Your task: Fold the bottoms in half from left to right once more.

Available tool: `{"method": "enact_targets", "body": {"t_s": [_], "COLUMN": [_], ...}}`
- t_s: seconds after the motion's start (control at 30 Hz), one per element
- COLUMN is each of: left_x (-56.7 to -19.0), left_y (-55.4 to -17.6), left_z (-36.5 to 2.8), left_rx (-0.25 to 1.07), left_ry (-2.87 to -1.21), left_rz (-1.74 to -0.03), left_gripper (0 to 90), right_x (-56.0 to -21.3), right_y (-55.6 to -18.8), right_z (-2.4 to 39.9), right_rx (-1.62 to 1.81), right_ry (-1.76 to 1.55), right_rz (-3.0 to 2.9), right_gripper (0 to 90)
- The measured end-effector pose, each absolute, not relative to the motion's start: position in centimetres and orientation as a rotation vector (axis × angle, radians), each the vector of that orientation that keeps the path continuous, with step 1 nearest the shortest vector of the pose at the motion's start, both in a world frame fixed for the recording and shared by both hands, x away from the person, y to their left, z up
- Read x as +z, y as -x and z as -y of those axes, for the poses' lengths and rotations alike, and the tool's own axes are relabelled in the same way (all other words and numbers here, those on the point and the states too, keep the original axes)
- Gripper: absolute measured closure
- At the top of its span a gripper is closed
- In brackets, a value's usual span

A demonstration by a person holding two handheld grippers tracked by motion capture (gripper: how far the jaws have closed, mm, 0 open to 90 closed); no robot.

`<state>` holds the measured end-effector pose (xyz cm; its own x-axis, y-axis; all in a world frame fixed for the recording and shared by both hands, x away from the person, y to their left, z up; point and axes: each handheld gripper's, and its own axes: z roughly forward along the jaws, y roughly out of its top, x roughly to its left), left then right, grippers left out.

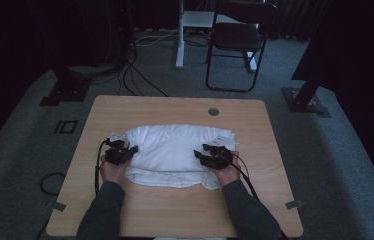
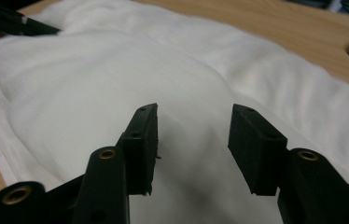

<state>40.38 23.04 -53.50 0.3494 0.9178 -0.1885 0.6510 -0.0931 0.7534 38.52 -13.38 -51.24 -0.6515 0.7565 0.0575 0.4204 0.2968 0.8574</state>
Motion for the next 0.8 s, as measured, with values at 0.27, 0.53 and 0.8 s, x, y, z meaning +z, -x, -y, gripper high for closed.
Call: {"method": "enact_targets", "body": {"t_s": [0.27,0.53,0.8], "left_x": [-50.9,-47.9,-46.3], "left_y": [-40.2,-39.9,-39.7], "left_z": [-23.0,-21.8,-21.2], "left_rx": [0.447,0.490,0.501], "left_ry": [-1.778,-1.774,-1.762], "left_rz": [-1.331,-1.247,-1.194], "left_gripper": [84.5,84.5,84.6], "right_x": [-55.3,-55.2,-55.2], "right_y": [-40.4,-40.4,-39.8], "right_z": [10.2,9.9,9.0], "right_rx": [1.184,1.142,1.130], "right_ry": [-1.117,-1.103,-1.102], "right_rz": [-2.338,-2.353,-2.341], "right_gripper": [51.8,52.6,52.9]}}
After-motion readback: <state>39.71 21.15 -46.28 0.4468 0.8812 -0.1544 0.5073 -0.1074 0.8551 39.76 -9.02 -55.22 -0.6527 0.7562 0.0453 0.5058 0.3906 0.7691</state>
